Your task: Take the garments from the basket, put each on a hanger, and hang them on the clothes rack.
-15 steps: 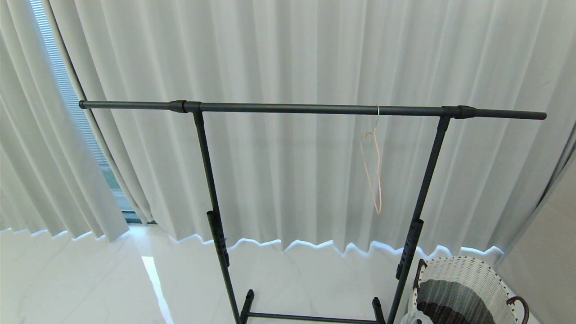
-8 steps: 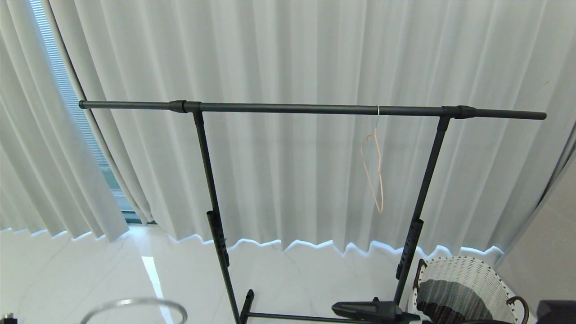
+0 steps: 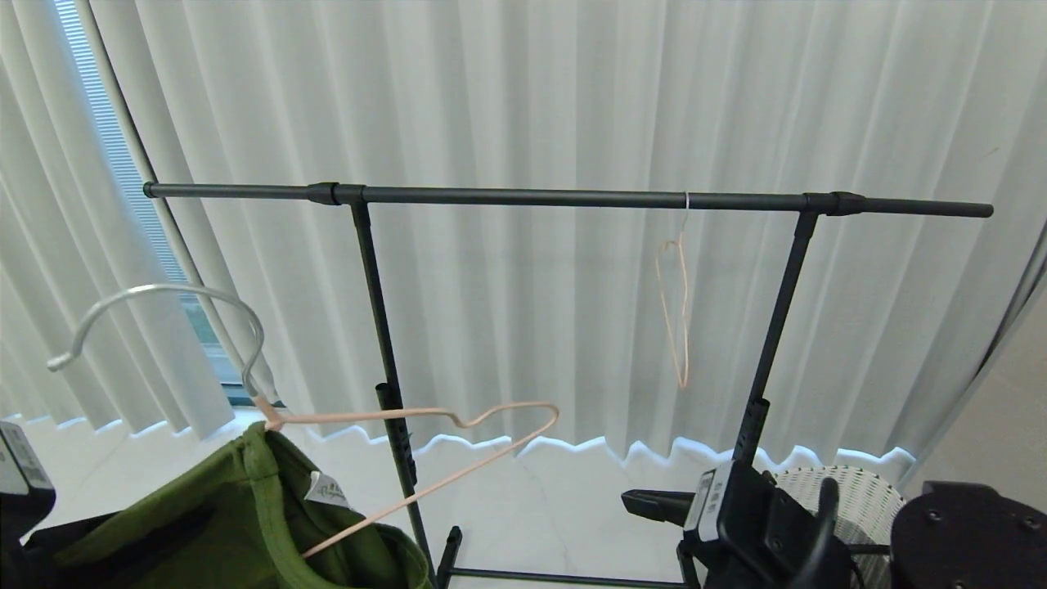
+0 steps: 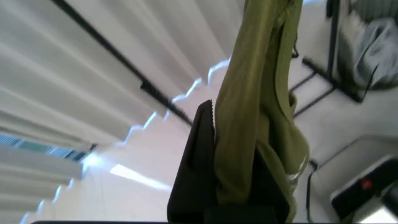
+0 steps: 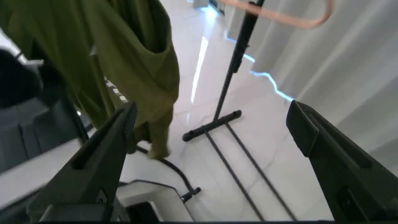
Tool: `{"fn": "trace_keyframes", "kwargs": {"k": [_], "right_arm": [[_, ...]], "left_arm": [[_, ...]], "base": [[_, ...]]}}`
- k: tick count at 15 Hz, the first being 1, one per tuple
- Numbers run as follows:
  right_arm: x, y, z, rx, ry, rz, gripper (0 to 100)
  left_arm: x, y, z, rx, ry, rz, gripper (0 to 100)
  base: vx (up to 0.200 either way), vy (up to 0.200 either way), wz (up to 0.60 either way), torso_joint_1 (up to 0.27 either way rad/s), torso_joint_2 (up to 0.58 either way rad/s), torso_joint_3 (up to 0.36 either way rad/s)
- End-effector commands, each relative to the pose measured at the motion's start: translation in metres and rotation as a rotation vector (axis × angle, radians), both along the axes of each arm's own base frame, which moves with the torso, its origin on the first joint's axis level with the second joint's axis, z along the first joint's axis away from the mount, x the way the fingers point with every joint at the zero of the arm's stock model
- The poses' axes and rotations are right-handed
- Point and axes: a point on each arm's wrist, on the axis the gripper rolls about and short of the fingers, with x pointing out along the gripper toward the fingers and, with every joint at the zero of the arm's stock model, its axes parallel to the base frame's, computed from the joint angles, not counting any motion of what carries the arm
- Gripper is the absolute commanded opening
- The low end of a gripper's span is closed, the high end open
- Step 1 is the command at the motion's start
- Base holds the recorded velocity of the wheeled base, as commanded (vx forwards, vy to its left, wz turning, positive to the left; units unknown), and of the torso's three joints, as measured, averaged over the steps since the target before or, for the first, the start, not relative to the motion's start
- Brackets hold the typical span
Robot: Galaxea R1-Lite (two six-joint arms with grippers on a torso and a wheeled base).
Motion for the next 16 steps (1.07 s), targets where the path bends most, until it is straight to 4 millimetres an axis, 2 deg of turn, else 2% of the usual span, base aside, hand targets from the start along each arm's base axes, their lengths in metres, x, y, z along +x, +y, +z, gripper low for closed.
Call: {"fn": "trace_keyframes", "kwargs": {"k": [1, 4, 8, 13, 16], "right_arm": [[0.012, 0.028, -0.01, 0.0, 0.064, -0.064, 100], [0.027, 0.066, -0.015, 0.061, 0.139, -0.129, 100], [0.043, 0.095, -0.018, 0.1, 0.145, -0.173, 100], [0.046, 0.102, -0.037, 0.05, 0.147, -0.213, 100], [0.045, 0.099, -0.046, 0.014, 0.149, -0.226, 100]], "left_arm": [[0.007, -0.007, 0.011, -0.018, -0.01, -0.001, 0], [0.015, -0.017, 0.018, -0.072, -0.044, -0.027, 0], [0.023, -0.025, 0.019, -0.067, -0.036, -0.034, 0], [0.02, -0.025, 0.022, -0.092, -0.034, -0.077, 0], [0.02, -0.025, 0.022, -0.093, -0.034, -0.078, 0]], "base": [[0.0, 0.0, 0.0, 0.0, 0.0, 0.0], [0.0, 0.0, 0.0, 0.0, 0.0, 0.0], [0.0, 0.0, 0.0, 0.0, 0.0, 0.0], [0.0, 0.0, 0.0, 0.0, 0.0, 0.0], [0.0, 0.0, 0.0, 0.0, 0.0, 0.0]]}}
